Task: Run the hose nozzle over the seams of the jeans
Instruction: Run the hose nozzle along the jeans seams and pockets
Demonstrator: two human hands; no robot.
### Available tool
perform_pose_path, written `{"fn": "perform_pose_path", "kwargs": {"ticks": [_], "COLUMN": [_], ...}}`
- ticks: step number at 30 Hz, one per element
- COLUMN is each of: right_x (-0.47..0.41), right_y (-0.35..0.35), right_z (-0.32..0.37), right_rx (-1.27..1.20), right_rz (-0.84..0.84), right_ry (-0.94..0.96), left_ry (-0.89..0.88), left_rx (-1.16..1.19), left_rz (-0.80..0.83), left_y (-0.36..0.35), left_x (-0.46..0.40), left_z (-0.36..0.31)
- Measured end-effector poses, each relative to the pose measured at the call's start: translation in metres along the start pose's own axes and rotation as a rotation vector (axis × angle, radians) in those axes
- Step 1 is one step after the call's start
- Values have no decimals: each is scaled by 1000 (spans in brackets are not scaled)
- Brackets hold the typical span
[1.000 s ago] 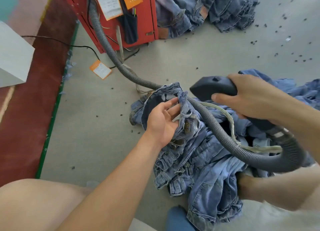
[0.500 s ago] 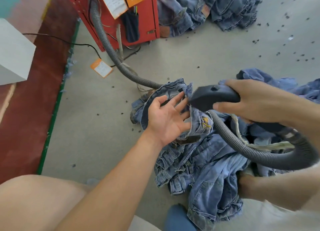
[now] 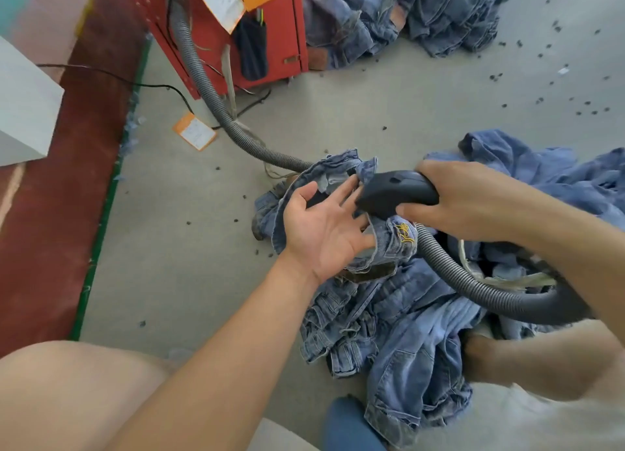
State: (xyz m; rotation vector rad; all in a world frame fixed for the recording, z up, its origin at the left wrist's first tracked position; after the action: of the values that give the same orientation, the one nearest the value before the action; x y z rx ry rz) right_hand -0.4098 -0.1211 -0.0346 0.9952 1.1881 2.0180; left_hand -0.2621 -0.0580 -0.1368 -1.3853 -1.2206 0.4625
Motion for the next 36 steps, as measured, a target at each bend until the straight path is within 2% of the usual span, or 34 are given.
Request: {"fn": "perform_pose_path", "kwargs": {"ticks": [5, 7, 10, 12, 14, 16, 19, 23, 32, 36], "right_x": [-19, -14, -4, -4, -11, -18, -22, -26, -33, -42], "right_y": [33, 46, 62, 68, 63, 48, 12, -37, -98, -115], "right_z": [-35, -38, -24, -12, -8, -13, -30, -50, -61, -62], "right_rx": [68, 80, 202, 277, 357, 402, 447, 463, 665, 719], "right_rz": [-320, -395, -552, -603, -567, -465, -260, -37, 1, -36], "right_ry": [-132, -64, 159, 287, 376, 408, 413, 389, 332, 237], "left_ry": [12, -44, -124, -56, 105, 180, 44, -78, -59, -52], "left_rx": [-53, -214, -474, -541, -628, -671, -605, -520, -504, -492], "left_rz": [-100, -280, -631, -775, -818, -824, -880, -822, -836, -831], "left_y": [17, 36, 79, 105, 121, 133, 144, 139, 144, 145], "left_x": [7, 11, 19, 23, 26, 26, 24, 16, 12, 10], "left_z": [-17, -34, -57, -56, -41, -24, -29, -55, -57, -58]}}
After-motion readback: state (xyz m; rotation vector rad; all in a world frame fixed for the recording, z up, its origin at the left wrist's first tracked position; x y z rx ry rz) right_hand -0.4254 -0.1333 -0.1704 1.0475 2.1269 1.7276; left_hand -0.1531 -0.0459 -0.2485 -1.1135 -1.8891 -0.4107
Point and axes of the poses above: each hand's wrist, its own x-axis away from the middle knuckle, its own y-axis out of the back of the hand, z = x × y, the point moved 6 cm from there along -x, towards the middle knuckle, and after that the axes turned 4 degrees about y, right-handed, at the moved point
